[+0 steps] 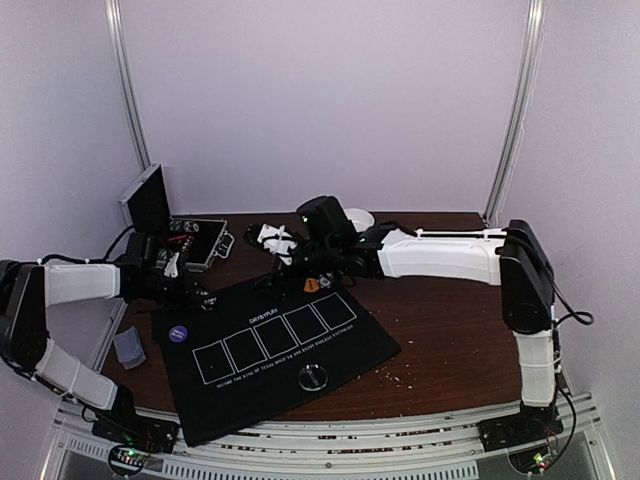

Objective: Distribute texas hold em gaming equipment
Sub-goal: Pass from the left arm to the right

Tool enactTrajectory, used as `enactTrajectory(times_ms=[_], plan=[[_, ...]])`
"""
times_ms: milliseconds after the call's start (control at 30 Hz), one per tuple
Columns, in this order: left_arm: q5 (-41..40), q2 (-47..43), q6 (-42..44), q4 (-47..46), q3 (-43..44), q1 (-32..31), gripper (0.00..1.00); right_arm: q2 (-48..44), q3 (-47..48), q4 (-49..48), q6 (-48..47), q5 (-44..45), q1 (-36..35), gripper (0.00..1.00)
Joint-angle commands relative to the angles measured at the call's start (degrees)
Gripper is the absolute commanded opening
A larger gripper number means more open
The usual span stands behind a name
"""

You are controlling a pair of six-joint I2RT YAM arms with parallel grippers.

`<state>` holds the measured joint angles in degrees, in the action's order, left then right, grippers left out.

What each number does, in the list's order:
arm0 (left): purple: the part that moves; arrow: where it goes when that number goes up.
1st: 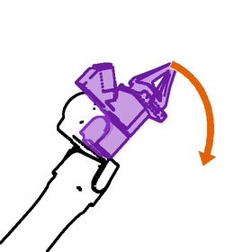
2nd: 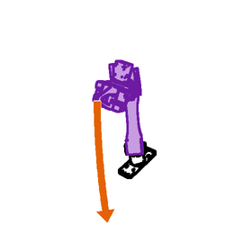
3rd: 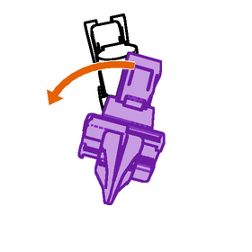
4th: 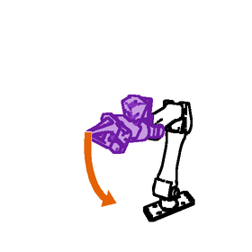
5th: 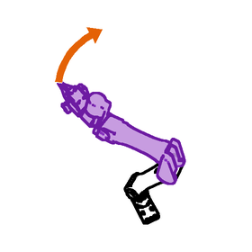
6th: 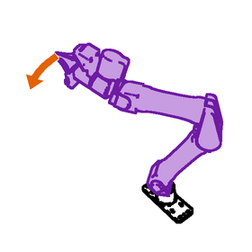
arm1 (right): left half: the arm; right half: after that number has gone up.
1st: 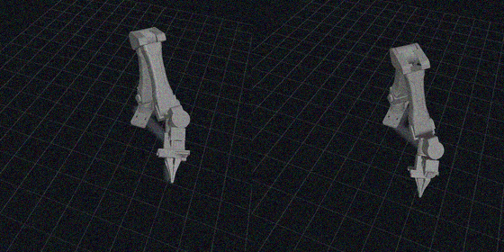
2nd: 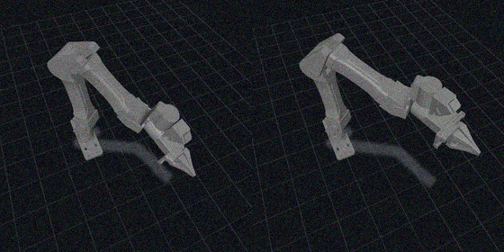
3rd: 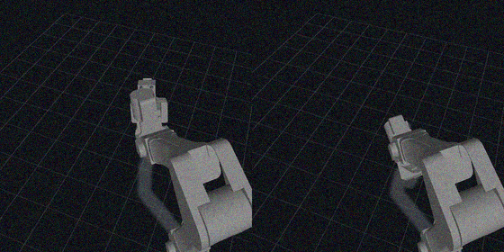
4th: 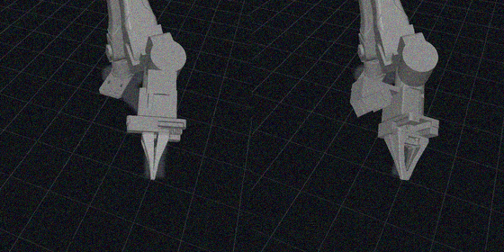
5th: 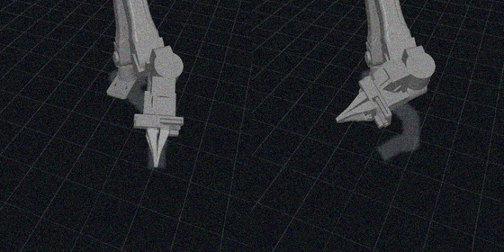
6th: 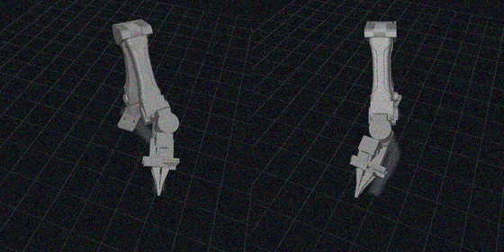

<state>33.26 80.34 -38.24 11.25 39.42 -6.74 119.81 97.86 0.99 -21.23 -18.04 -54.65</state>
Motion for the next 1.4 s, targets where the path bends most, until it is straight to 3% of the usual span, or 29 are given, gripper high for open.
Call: enactTrajectory(times_ms=[0, 333, 767, 1133, 1367], plan=[[3.1, 4.0, -0.4, -8.0, -0.8, 0.0, 0.0, 7.9, 4.6, -3.0, 0.9, -2.4, -1.7, 0.96], [-2.9, 9.6, 3.3, -5.3, -1.4, 0.2, 0.0, 15.0, 9.5, -3.8, 2.8, -0.6, -3.8, 0.95], [-3.4, 3.8, -1.6, -15.2, -6.2, 6.8, 0.0, 12.3, 4.9, -2.9, 1.2, 0.1, -3.8, 0.96], [-7.4, 6.2, -0.1, -12.4, -8.8, 9.9, 0.0, 12.0, 4.4, -2.4, 0.2, -0.8, -3.7, 0.96], [-13.8, 7.2, 1.0, -8.3, -8.0, 10.1, 0.14, 11.5, 4.2, -2.1, -0.3, -1.2, -3.7, 0.97]])
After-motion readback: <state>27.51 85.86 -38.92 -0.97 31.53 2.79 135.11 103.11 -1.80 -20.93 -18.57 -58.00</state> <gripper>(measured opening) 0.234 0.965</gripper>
